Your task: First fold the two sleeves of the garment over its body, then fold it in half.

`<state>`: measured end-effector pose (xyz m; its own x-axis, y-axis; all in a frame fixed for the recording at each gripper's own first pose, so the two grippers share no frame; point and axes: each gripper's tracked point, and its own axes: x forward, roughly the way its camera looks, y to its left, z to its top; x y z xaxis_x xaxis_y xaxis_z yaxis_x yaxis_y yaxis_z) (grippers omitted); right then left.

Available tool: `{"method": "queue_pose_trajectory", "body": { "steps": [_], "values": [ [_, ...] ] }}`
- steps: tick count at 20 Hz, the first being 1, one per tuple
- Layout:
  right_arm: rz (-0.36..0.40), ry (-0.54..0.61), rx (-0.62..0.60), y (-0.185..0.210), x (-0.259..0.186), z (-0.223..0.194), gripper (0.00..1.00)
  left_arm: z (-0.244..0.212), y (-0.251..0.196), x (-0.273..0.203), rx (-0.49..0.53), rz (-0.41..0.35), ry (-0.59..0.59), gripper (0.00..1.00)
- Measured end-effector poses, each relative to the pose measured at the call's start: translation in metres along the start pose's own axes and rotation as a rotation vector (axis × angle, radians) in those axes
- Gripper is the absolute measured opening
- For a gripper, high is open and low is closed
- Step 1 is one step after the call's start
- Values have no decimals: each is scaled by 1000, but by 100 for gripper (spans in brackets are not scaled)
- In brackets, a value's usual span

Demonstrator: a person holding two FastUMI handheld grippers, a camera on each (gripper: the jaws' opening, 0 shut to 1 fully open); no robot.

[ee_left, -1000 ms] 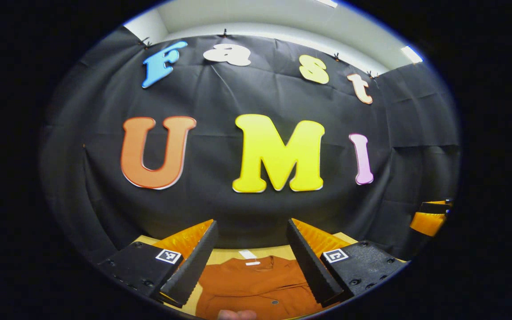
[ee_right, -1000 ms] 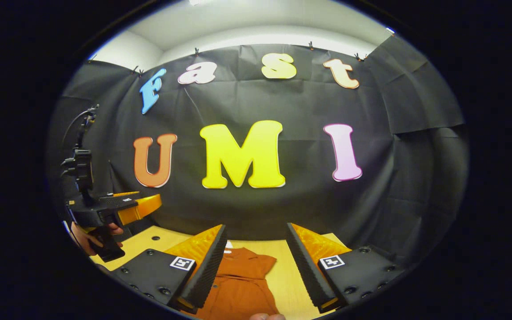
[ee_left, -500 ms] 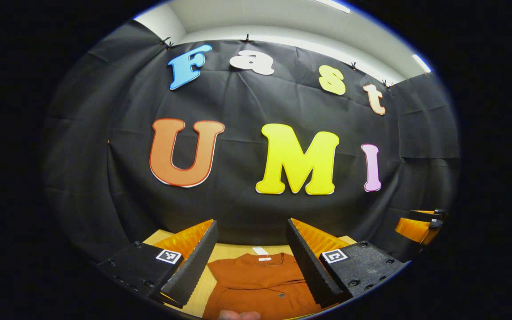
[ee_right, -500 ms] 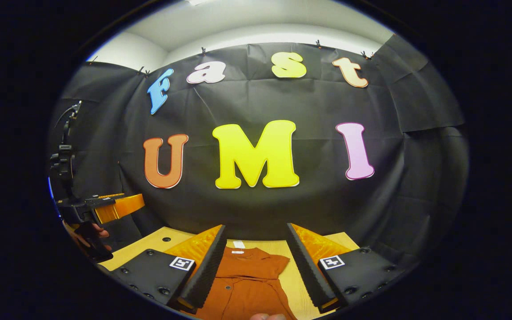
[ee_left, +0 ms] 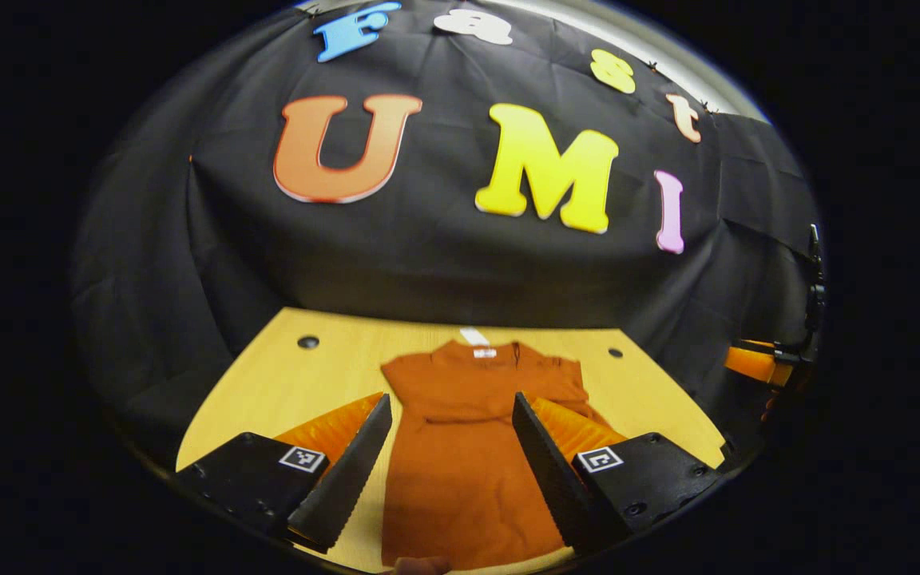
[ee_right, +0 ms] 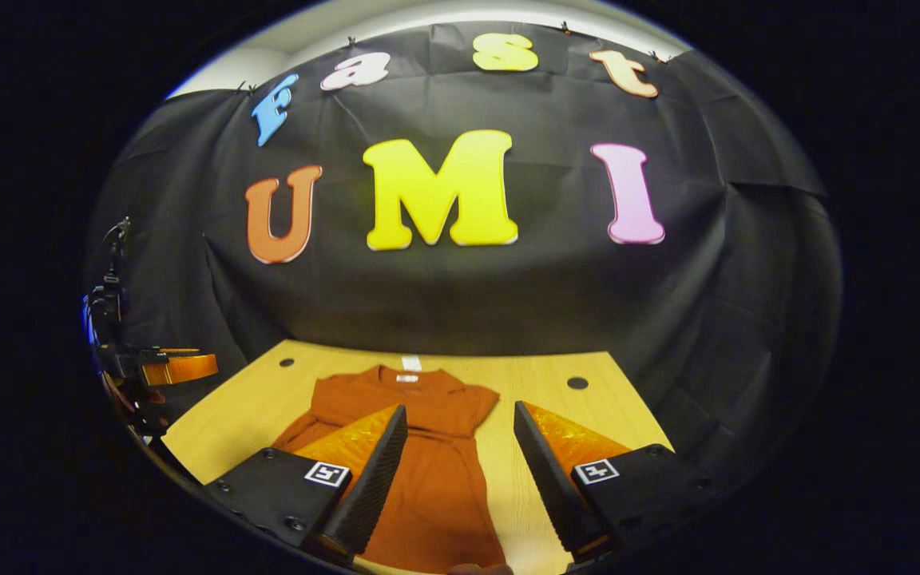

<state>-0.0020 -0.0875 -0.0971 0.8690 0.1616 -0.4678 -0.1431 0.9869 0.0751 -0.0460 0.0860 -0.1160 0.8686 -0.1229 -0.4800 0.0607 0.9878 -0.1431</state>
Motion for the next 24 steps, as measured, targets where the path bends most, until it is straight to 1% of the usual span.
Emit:
{"method": "queue_pose_trajectory", "body": {
  "steps": [1,3,5,7,9,11,12,14,15,16,18,19,20,21,22,24],
  "values": [
    [1,45,1,-5,-1,-20,86,-25,6,0,-5,3,70,98],
    [1,140,26,-14,-1,-62,85,-76,20,-2,-18,8,173,98],
    [-8,226,51,-23,-4,-101,87,-128,33,-10,-48,9,282,98],
    [-14,295,69,-31,-6,-139,87,-167,43,-18,-79,20,368,98],
    [-20,350,80,-37,-9,-171,87,-199,43,-26,-137,-2,432,99],
    [-16,401,58,-42,-10,-201,85,-219,41,-31,-171,-41,474,99],
    [-13,442,48,-45,-11,-218,86,-227,37,-34,-173,-62,490,100],
    [-14,500,50,-48,-12,-245,87,-239,33,-34,-190,-104,526,98],
    [-17,518,52,-51,-11,-254,87,-245,37,-32,-194,-101,541,98],
    [-25,536,50,-53,-10,-262,87,-250,42,-32,-186,-82,555,99],
    [-29,551,40,-52,-9,-269,86,-251,49,-32,-192,-70,550,98],
    [-34,557,28,-53,-7,-273,87,-251,51,-33,-195,-66,550,98],
    [-30,563,22,-52,-6,-277,85,-253,53,-34,-197,-62,550,98],
    [-28,568,15,-51,-4,-280,85,-253,54,-34,-206,-59,550,98],
    [-26,576,6,-50,-1,-283,85,-253,53,-35,-224,-63,552,96],
    [-31,596,-19,-50,1,-287,87,-253,42,-35,-252,-98,564,96]
  ]
}}
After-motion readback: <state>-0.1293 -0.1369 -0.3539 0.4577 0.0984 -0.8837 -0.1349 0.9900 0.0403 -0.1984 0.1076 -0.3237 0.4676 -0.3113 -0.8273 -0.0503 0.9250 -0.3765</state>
